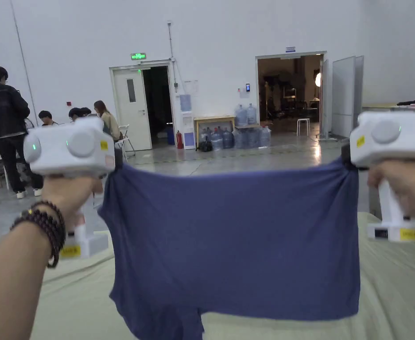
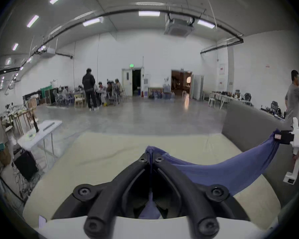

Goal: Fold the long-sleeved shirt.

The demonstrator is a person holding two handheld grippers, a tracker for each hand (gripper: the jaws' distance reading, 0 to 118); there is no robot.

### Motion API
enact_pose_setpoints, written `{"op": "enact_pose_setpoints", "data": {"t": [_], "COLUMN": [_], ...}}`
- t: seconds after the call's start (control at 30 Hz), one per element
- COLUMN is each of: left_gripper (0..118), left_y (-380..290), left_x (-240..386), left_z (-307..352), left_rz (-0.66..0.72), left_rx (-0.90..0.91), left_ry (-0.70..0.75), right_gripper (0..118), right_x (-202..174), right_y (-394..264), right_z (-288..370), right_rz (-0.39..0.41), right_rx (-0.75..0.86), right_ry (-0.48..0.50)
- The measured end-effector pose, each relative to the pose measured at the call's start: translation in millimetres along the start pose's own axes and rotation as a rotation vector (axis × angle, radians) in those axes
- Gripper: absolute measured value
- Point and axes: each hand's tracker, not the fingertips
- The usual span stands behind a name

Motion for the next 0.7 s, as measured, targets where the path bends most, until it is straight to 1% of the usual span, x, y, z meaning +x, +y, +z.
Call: {"op": "enact_pose_setpoints", "data": {"t": [0.03, 0.1, 0.17, 0.23, 0.3, 0.33, 0.37, 0.43, 0.47, 0.57, 0.63, 0.67, 0.7], "left_gripper": [0, 0, 0, 0, 0, 0, 0, 0, 0, 0, 0, 0, 0], "left_y": [-16, -40, -54, -65, -71, -77, -85, -104, -115, -163, -205, -228, -250], "left_x": [0, -5, -12, -19, -21, -21, -20, -22, -22, -23, -15, -13, -14], "left_z": [-3, -8, -4, 7, 27, 39, 51, 75, 86, 123, 148, 159, 170], "left_rz": [0.005, 0.018, 0.048, 0.083, 0.073, 0.049, 0.030, 0.029, 0.037, 0.062, -0.056, -0.096, -0.114], "left_rx": [-0.024, -0.039, -0.061, -0.056, -0.052, -0.038, -0.038, -0.040, -0.047, -0.099, -0.139, -0.161, -0.193], "left_ry": [-0.004, -0.015, -0.025, -0.043, -0.062, -0.073, -0.076, -0.095, -0.103, -0.119, -0.060, -0.054, -0.065], "right_gripper": [0, 0, 0, 0, 0, 0, 0, 0, 0, 0, 0, 0, 0], "right_x": [1, 4, 7, 11, 13, 13, 14, 16, 19, 31, 42, 46, 50], "right_y": [-17, -42, -59, -68, -76, -82, -87, -107, -118, -161, -198, -218, -241], "right_z": [-9, -17, -20, -11, 5, 15, 25, 45, 54, 84, 103, 112, 119], "right_rz": [-0.003, -0.032, -0.045, -0.047, -0.052, -0.039, -0.006, 0.044, 0.053, 0.044, 0.031, 0.034, 0.053], "right_rx": [-0.027, -0.062, -0.102, -0.097, -0.067, -0.061, -0.068, -0.078, -0.077, -0.095, -0.127, -0.152, -0.190], "right_ry": [0.003, 0.009, 0.008, 0.020, 0.044, 0.056, 0.055, 0.051, 0.056, 0.090, 0.134, 0.131, 0.126]}}
